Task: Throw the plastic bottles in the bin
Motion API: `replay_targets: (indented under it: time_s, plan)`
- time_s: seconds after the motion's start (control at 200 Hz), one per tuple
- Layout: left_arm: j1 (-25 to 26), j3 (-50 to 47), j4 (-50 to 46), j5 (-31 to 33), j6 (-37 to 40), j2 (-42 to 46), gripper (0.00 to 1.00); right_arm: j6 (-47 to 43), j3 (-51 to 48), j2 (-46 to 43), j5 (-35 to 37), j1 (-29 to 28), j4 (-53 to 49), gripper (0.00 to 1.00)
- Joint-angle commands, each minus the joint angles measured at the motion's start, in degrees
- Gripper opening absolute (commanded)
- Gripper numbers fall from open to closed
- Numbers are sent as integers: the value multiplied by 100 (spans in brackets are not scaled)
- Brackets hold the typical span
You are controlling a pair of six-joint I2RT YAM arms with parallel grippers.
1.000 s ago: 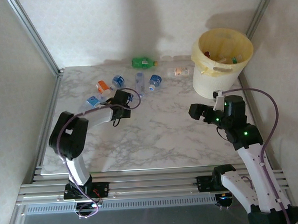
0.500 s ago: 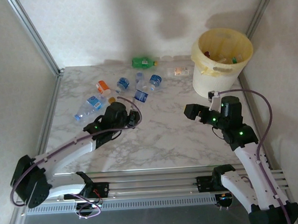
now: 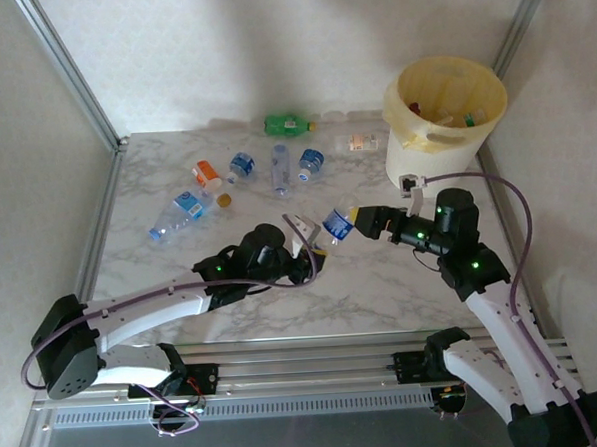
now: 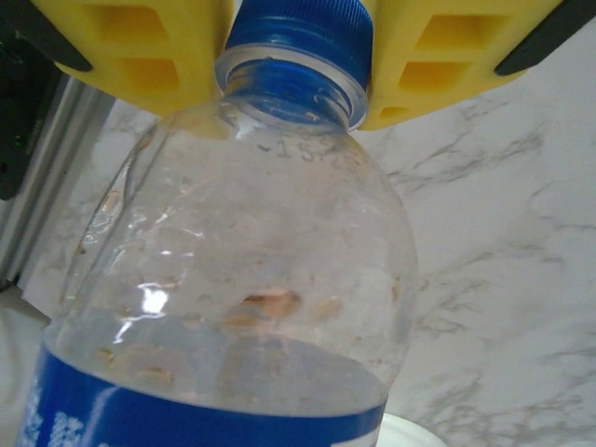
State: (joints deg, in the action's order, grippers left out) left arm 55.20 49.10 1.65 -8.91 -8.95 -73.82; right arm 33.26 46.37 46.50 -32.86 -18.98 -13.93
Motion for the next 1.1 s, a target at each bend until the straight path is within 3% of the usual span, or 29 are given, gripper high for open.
replay_targets:
  time_s: [0.0, 0.37, 0.721, 0.801, 0.921, 1.091]
  plan:
    - [127, 287, 305, -114, 151, -68, 25, 67, -81, 117, 25, -182, 237, 99]
    - [284, 319, 477, -33, 247, -165, 25, 281, -79, 428, 158, -474, 385, 92]
    - [410, 305, 550, 324, 392, -230, 29, 600, 101, 523, 176, -476, 137, 59]
    - [430, 251, 595, 408, 395, -186, 42, 597, 137, 463, 299, -479, 10, 57]
    - [431, 102, 767, 651, 292, 62, 98, 392, 350, 363, 588, -479, -369, 50]
    - [330, -209, 992, 1076, -101, 618, 100, -253, 846, 212, 1673, -476, -1194, 40]
